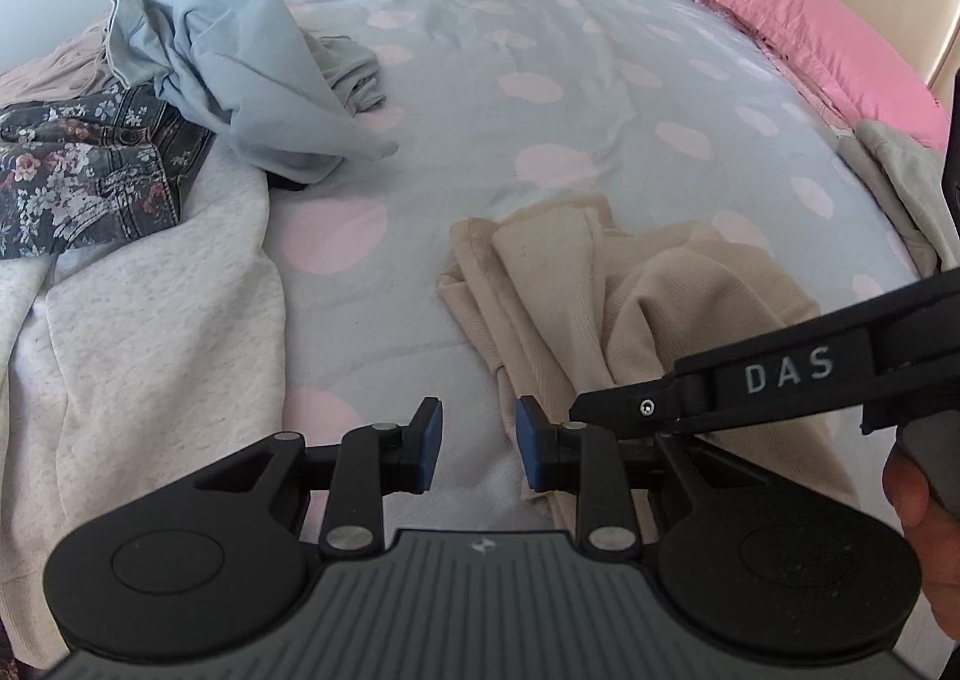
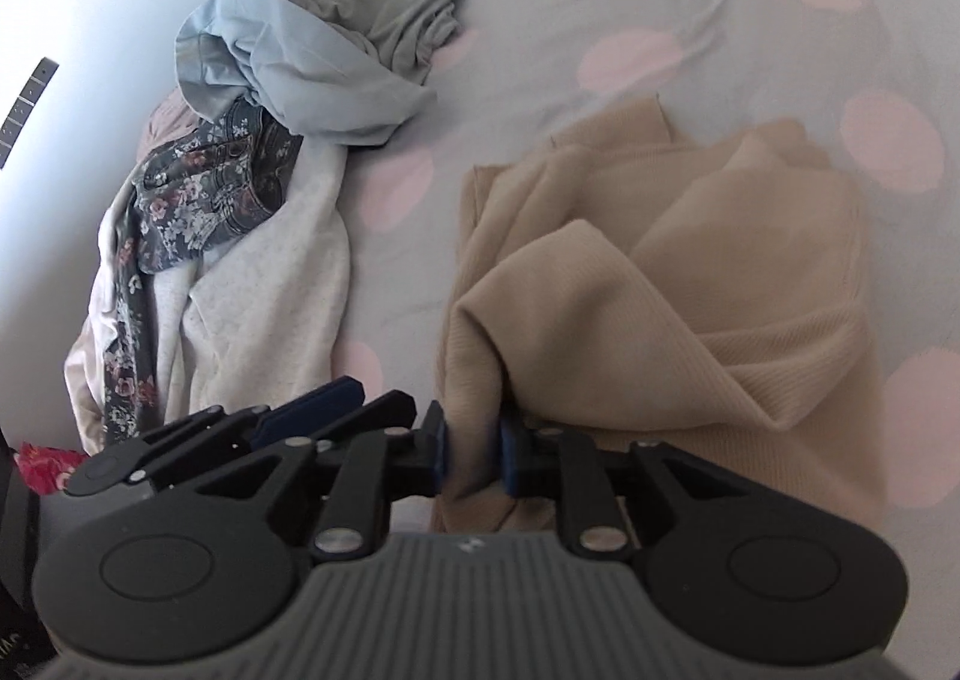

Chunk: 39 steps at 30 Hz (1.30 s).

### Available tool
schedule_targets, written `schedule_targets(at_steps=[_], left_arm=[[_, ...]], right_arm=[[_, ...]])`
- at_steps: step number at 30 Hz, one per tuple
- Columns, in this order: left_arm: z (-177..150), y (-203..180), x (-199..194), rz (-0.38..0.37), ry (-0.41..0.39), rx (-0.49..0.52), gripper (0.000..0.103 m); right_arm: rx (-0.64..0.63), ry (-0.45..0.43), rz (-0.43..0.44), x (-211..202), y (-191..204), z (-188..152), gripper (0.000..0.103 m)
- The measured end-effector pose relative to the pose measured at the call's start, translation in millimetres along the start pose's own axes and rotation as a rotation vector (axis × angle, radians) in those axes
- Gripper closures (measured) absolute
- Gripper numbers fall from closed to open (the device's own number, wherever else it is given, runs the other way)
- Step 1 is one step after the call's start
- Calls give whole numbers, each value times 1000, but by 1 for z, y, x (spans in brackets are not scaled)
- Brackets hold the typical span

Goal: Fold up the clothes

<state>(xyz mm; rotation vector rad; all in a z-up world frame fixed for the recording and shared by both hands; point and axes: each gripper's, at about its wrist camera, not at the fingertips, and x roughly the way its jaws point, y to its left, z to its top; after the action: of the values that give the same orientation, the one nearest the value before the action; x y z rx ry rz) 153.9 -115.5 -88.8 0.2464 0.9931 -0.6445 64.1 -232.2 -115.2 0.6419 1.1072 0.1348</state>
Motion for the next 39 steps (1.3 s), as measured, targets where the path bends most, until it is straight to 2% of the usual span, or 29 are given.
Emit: schedule_targets(at_steps=[3,4,6,12,14,17,22,26,30,34,35,37,38,39], left_arm=[[0,2,-6,7,-10,-7,79],[1,3,-8,6,-16,-15,79],[3,4,-13,0,-29,-31,79],[9,3,-28,-40,-64,-87,79],[11,-1,-33,-69,-75,-100,79],[11,-19,-37,-93,-81,-59,79],[3,-39,-28,-111,-38,-10,79],[-11,-44,-14,-66,6,22,79],[-14,-33,-15,-68,-14,-11,78],[-10,-19,-17,-82,-36,-80,77],[-8,-15,-16,-84,-38,-98,76],[-3,-8,-14,-87,-42,-134,67],[0,-5,-13,-89,-44,-152,56],[2,-1,-12,-91,-46,-170,53]], right_arm=[[5,-18,40,-15,-2,-1,69],[-8,-34,42,-23,-2,-1,63],[-52,-76,31,-42,-1,-1,58],[-180,-157,-56,-88,-17,-23,60],[-200,-149,-50,-95,-25,-38,63],[-223,-119,-31,-93,-31,-63,64],[-268,-67,-76,-67,-35,-101,64],[-208,13,-84,-42,-55,-125,67],[-182,36,-65,-39,-72,-140,69],[-230,11,-64,-64,-74,-137,67],[-243,-3,-66,-71,-74,-134,67],[-271,-29,-70,-86,-74,-129,65],[-278,-43,-75,-92,-75,-125,64],[-279,-59,-83,-97,-76,-119,62]])
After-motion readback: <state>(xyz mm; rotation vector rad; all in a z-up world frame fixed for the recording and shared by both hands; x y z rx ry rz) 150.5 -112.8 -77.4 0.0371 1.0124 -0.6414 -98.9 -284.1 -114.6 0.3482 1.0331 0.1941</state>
